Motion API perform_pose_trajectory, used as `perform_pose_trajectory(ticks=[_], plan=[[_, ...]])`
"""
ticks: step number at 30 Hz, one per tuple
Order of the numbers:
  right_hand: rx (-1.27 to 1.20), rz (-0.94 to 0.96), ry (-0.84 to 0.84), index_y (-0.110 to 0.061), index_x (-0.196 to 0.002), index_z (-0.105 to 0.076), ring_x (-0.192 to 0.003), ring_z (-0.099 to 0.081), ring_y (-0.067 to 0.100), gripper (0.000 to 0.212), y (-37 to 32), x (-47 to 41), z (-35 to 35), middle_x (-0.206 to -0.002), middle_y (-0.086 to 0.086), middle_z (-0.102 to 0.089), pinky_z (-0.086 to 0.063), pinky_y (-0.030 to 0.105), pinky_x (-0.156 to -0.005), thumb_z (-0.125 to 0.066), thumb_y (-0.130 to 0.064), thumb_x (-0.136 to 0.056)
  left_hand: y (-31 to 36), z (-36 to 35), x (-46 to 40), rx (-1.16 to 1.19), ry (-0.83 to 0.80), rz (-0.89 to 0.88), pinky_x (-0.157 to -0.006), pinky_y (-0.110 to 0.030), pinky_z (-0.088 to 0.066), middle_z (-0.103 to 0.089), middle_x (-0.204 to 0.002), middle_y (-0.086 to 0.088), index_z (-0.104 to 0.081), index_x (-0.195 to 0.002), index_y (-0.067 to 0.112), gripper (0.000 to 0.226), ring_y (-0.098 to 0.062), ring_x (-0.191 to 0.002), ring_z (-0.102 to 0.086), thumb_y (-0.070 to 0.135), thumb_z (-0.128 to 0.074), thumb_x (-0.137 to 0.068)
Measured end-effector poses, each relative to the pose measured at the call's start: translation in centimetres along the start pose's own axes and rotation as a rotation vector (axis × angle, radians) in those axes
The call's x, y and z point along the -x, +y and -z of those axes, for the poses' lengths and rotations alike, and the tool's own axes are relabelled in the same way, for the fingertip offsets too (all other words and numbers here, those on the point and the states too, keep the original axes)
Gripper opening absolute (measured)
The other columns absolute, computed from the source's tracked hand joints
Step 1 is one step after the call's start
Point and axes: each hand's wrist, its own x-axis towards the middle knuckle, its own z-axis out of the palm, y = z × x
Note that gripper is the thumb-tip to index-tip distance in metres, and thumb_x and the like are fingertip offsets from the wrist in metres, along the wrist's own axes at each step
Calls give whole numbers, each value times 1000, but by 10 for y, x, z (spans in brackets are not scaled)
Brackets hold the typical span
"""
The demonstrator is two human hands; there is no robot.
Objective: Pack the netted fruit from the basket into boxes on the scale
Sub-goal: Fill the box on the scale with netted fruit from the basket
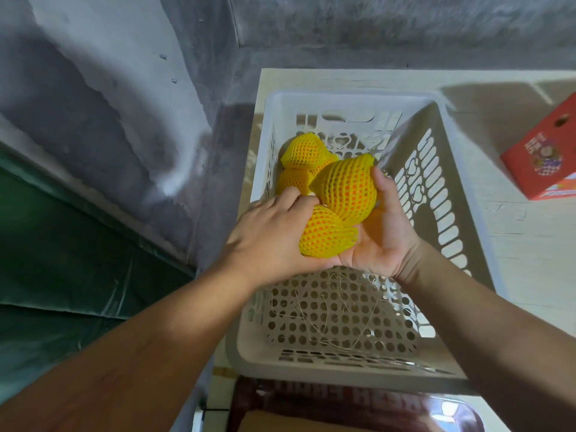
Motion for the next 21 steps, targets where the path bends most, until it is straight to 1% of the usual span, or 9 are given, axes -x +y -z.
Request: perform_pose_trajectory(ticks=[3,7,9,12,14,16,18,20,21], plan=[[60,-69,5,-17,-151,-52,-139,-50,43,100,-6,2,-2,-155,21,-48,-38,67,-111,-65,-80,-75,1,-1,0,-26,17,8,-83,-33,-47,-57,-111,6,-56,-113,26,83,-18,-106,-62,93,-60,-63],[118,-126,55,-20,-151,-51,-142,-48,43,97,-23,10,2,-156,18,-48,-43,67,-106,-74,-74,-74,2,2,1,13,0,23,-78,-28,-38,-55,-111,8,-53,-112,27,88,-15,-104,-61,99,-51,-60],[125,-116,94,-22,-154,-47,-144,-45,43,97,-27,13,4,-158,17,-46,-42,66,-107,-69,-76,-77,2,4,1,40,-27,26,-79,-28,-36,-49,-117,9,-52,-117,28,91,-14,-106,-60,100,-51,-60],[163,-82,245,-21,-149,-55,-141,-51,36,91,-27,11,5,-152,14,-54,-43,57,-112,-61,-79,-78,1,6,1,49,-74,18,-85,-32,-43,-43,-139,13,-52,-127,27,96,-13,-115,-59,97,-58,-62],[172,4,391,-17,-147,-56,-137,-52,30,77,-24,4,6,-149,14,-57,-37,55,-119,-62,-64,-87,2,5,0,10,-94,18,-86,-34,-47,-54,-140,10,-49,-130,29,96,-16,-114,-64,97,-60,-63],[171,125,521,-8,-150,-50,-130,-54,33,62,-18,-4,8,-150,23,-54,-31,59,-122,-64,-33,-95,4,6,0,-21,-98,4,-73,-31,-42,-69,-115,9,-43,-126,34,90,-19,-96,-70,96,-60,-64],[149,196,651,-6,-152,-45,-126,-60,39,63,-11,-11,13,-145,27,-56,-42,64,-113,-67,-6,-93,5,8,0,-2,-86,-9,-69,-28,-36,-69,-101,10,-39,-126,36,87,-19,-84,-69,95,-60,-65],[136,220,760,-16,-151,-40,-114,-67,42,71,-4,-14,21,-132,25,-63,-58,60,-88,-68,6,-90,5,11,1,21,-86,-8,-68,-27,-34,-66,-95,12,-38,-126,38,88,-17,-77,-65,97,-60,-64],[213,202,806,-20,-149,-39,-108,-69,41,72,0,-15,24,-124,21,-65,-61,54,-77,-70,7,-89,6,12,1,13,-98,-4,-68,-27,-34,-62,-91,14,-38,-125,39,88,-16,-73,-61,99,-58,-63]])
